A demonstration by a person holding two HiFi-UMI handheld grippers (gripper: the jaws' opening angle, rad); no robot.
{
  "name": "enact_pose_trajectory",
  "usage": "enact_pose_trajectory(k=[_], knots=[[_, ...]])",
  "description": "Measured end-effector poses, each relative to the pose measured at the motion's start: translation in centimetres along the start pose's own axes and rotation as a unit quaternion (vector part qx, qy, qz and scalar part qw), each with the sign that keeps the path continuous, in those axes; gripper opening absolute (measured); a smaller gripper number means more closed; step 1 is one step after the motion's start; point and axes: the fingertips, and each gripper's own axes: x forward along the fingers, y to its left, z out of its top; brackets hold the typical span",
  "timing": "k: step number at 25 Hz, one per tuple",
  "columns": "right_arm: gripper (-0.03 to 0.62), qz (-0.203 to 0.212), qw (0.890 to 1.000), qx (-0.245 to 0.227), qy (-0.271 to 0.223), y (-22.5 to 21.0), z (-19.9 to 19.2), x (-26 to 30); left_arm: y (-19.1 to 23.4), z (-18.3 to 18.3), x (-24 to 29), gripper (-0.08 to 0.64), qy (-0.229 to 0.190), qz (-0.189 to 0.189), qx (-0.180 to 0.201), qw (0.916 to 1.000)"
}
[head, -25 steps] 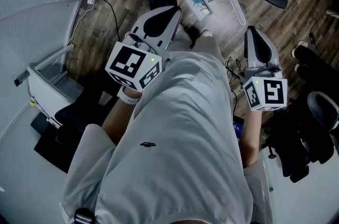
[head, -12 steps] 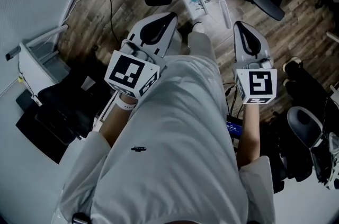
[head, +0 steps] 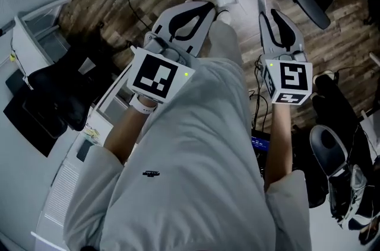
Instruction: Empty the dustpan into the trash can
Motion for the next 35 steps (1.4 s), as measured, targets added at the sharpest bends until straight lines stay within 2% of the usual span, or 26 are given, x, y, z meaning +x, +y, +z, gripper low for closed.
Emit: enact_pose_trajectory(k=[1, 4, 5, 11, 17, 23, 30, 35], knots=[[0.112, -0.005, 1.0, -0.001, 0.004, -0.3, -0.4, 0.5, 0.0, -0.3, 0.1, 0.008, -0.001, 0.002, -0.004, 1.0], [0.197, -0.015, 1.0, -0.009, 0.012, -0.8, -1.2, 2.2, 0.6, -1.9, 0.3, 0.008, 0.005, 0.011, -0.028, 0.9995], [0.207, -0.016, 1.0, -0.013, 0.015, -1.1, -1.4, 2.9, 0.9, -2.5, 0.5, 0.008, 0.008, 0.014, -0.034, 0.9993], [0.207, -0.024, 0.998, -0.026, 0.059, -2.3, -4.6, 6.2, 2.0, -5.1, 2.0, 0.008, 0.014, 0.019, -0.039, 0.999], [0.232, -0.024, 0.995, -0.008, 0.097, -2.8, -7.5, 9.1, 2.7, -7.8, 3.8, 0.008, 0.025, 0.012, -0.056, 0.9981], [0.255, -0.009, 0.992, 0.038, 0.116, -3.9, -9.8, 11.7, 3.4, -10.4, 6.4, 0.007, 0.04, 0.001, -0.075, 0.9964], [0.268, 0.001, 0.987, 0.054, 0.151, -4.2, -12.7, 13.4, 3.7, -12.9, 8.5, 0.008, 0.055, -0.01, -0.085, 0.9948], [0.268, -0.007, 0.983, 0.048, 0.176, -5.0, -13.8, 14.1, 3.7, -14.1, 9.5, 0.008, 0.061, -0.019, -0.089, 0.994]])
